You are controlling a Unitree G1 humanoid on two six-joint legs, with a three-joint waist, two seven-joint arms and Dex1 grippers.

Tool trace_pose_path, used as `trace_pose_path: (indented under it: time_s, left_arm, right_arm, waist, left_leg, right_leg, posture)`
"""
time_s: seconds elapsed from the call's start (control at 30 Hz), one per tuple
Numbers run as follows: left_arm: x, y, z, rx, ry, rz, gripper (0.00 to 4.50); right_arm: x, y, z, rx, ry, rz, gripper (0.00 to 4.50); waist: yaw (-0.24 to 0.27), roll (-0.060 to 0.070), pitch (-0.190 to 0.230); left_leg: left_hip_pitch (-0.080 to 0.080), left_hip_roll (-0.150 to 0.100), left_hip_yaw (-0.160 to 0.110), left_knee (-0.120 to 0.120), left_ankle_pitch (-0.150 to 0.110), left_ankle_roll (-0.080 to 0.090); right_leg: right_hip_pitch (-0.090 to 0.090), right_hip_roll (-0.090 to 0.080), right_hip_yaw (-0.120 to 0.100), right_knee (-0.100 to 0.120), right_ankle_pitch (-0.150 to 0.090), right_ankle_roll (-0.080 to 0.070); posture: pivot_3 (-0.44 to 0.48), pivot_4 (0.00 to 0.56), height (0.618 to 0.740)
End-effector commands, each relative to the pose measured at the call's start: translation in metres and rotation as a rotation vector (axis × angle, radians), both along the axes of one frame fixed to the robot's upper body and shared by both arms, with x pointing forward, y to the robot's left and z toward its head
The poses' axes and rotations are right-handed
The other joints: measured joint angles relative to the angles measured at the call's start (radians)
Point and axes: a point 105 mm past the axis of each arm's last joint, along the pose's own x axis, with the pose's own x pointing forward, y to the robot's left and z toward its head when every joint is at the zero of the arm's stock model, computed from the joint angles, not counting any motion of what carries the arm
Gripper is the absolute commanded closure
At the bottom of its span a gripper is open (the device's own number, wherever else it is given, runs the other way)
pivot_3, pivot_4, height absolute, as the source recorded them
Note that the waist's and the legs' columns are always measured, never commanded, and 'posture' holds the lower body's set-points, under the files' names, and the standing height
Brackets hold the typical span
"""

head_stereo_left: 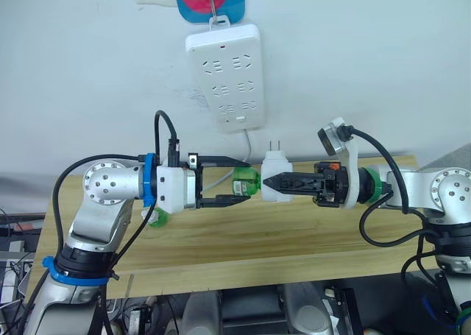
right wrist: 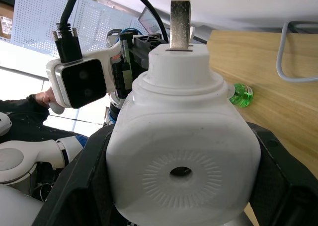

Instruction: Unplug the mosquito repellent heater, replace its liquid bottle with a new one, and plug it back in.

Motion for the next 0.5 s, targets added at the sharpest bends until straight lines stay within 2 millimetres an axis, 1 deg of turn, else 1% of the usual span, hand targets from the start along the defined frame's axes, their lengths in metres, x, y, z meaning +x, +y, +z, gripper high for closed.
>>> trace_pose_path:
  time_s: [0.03,0.13,0.27,0.4,0.5]
  left_arm:
    - [-0.015,-0.002,0.004,-0.002,0.104,-0.055,2.24]
    - [-0.026,-0.002,0.002,0.019,0.239,-0.096,2.24]
    - [-0.033,-0.002,0.003,0.035,0.299,-0.111,2.24]
    - [-0.041,-0.001,0.002,0.065,0.402,-0.13,2.24]
    - [-0.047,0.0,0.0,0.09,0.469,-0.14,2.24]
  right_arm:
    - [-0.006,0.0,0.011,0.016,-0.039,0.023,1.51]
    - [-0.008,0.0,0.009,-0.006,-0.048,0.03,1.51]
    - [-0.013,0.001,0.005,-0.038,-0.053,0.042,1.51]
    - [-0.019,0.002,-0.003,-0.106,-0.056,0.055,1.51]
    - [-0.02,0.003,-0.004,-0.125,-0.066,0.05,1.51]
  waist:
    - [0.0,0.0,0.0]
    - [-0.001,0.0,0.0]
    - [0.0,0.0,0.0]
    - [0.0,0.0,0.0]
    - [0.0,0.0,0.0]
  left_leg:
    - [0.0,0.0,0.0,0.0,0.0,0.0]
    - [0.0,0.0,0.0,0.0,0.0,0.0]
    - [0.0,0.0,-0.001,0.0,0.0,0.0]
    - [0.0,0.0,-0.001,0.0,0.0,0.0]
    - [0.0,0.0,-0.001,0.0,0.0,0.0]
  right_leg:
    - [0.0,0.0,0.0,0.0,0.0,0.0]
    - [0.0,0.0,0.0,0.0,0.0,0.0]
    - [0.0,0.0,0.0,-0.002,0.0,0.0]
    - [0.0,0.0,0.0,-0.004,0.0,0.0]
    - [0.0,0.0,0.0,-0.005,0.0,0.0]
  posture:
    - [-0.194,0.35,0.74]
    - [-0.195,0.35,0.74]
    - [-0.194,0.353,0.74]
    - [-0.192,0.355,0.74]
    - [-0.193,0.355,0.74]
